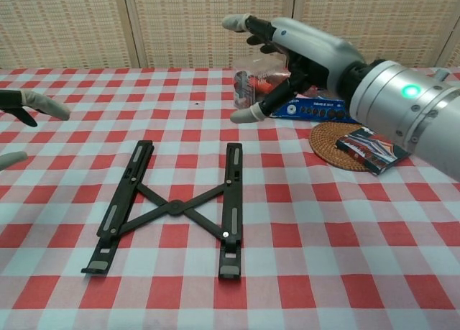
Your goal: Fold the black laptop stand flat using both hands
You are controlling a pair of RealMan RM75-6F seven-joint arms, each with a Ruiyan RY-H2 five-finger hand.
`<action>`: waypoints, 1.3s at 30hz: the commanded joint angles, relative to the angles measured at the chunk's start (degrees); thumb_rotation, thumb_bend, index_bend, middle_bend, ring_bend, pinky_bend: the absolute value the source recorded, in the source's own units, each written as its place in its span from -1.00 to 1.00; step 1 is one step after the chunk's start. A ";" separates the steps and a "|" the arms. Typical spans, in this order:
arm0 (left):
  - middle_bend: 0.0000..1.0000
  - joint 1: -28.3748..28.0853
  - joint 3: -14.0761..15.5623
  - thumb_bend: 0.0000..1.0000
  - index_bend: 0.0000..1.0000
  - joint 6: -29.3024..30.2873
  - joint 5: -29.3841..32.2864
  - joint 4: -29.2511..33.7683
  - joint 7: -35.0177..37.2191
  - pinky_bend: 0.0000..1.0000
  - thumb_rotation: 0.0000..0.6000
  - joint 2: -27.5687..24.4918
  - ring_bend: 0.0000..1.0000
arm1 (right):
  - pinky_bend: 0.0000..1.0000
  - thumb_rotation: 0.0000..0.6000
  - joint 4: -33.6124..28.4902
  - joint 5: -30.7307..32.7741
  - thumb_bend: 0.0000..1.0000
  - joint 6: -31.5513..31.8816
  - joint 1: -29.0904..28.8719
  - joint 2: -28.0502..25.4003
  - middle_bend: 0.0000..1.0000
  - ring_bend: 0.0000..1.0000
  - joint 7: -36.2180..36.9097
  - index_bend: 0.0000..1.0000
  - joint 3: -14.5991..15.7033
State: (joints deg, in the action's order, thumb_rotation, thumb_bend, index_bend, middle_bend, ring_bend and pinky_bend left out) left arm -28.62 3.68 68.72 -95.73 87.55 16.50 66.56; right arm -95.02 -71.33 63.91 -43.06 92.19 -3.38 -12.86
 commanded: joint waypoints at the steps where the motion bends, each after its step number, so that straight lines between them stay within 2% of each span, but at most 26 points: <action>1: -0.65 -2.42 -1.90 -0.15 -0.67 -2.67 1.00 -3.51 -1.29 -0.59 1.00 1.25 -0.74 | -1.00 1.00 -1.42 -4.79 -0.80 -2.12 0.25 -4.24 -1.00 -1.00 -1.45 -1.00 3.44; 6: -0.71 -6.21 -3.78 -0.17 -0.75 -6.64 1.05 -10.42 -5.95 -0.60 1.00 5.05 -0.76 | -1.00 1.00 0.44 -14.24 -0.87 -2.95 -0.29 -6.87 -1.00 -1.00 -5.17 -1.00 8.42; 11: -0.85 -9.28 -4.53 -0.35 -0.88 -10.38 1.34 -17.34 -10.57 -0.62 1.00 10.31 -0.86 | -1.00 1.00 3.57 -20.85 -0.99 -1.59 -0.39 -6.17 -1.00 -1.00 -7.78 -1.00 10.96; 15: -0.94 -10.57 -4.49 -0.43 -0.95 -11.01 1.01 -22.38 -11.47 -0.63 1.00 14.39 -0.92 | -1.00 1.00 6.70 -24.32 -1.00 -0.60 -0.44 -4.66 -1.00 -1.00 -9.98 -1.00 12.00; 25: -1.00 -12.49 -3.80 -0.46 -1.00 -11.38 0.63 -32.81 -13.07 -0.66 1.00 21.60 -1.00 | -1.00 1.00 12.92 -27.33 -1.00 -1.13 -0.64 -0.26 -1.00 -1.00 -12.45 -1.00 13.31; 39: -1.00 -13.81 -2.77 -0.47 -1.00 -13.60 2.16 -36.05 -12.04 -0.67 1.00 24.40 -1.00 | -1.00 1.00 24.64 -29.29 -1.00 -1.35 -1.52 7.57 -1.00 -1.00 -12.56 -1.00 13.49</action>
State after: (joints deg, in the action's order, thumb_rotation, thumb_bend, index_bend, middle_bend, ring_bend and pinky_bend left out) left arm -42.40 0.85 55.13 -93.62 51.57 4.43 90.89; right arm -71.75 -100.33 62.70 -44.31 98.64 -16.18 0.60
